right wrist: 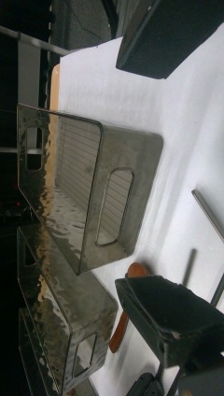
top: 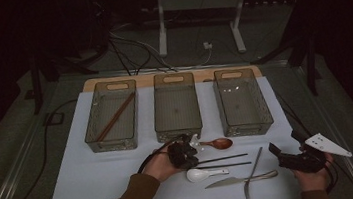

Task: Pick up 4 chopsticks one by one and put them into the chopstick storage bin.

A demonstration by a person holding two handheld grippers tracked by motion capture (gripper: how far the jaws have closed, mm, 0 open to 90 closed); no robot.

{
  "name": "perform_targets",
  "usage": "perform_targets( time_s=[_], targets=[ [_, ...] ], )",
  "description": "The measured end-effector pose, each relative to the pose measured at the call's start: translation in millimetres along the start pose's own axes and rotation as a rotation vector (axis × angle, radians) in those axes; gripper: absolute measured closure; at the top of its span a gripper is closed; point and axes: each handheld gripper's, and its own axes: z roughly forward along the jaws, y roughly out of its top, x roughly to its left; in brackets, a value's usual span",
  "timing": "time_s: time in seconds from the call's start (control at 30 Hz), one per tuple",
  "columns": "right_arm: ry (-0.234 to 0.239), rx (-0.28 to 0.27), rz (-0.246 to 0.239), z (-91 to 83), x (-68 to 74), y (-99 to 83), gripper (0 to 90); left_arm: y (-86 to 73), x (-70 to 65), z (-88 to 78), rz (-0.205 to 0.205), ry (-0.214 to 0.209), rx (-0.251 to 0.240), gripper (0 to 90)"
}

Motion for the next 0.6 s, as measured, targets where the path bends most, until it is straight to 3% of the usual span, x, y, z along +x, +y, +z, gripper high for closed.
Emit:
perform_targets(
  time_s=[0.3, 0.6],
  targets=[
    [0.003, 0.003, -0.001, 0.5, 1.0, 0.1, 0.0, 4.4, 2.7, 4.7, -0.024, -0.011, -0.026, 80.2],
    [0.003, 0.004, -0.002, 1.1, 1.4, 0.1, 0.0, 10.3, -0.5, 8.4, 0.006, 0.006, -0.022, 84.2]
  ],
)
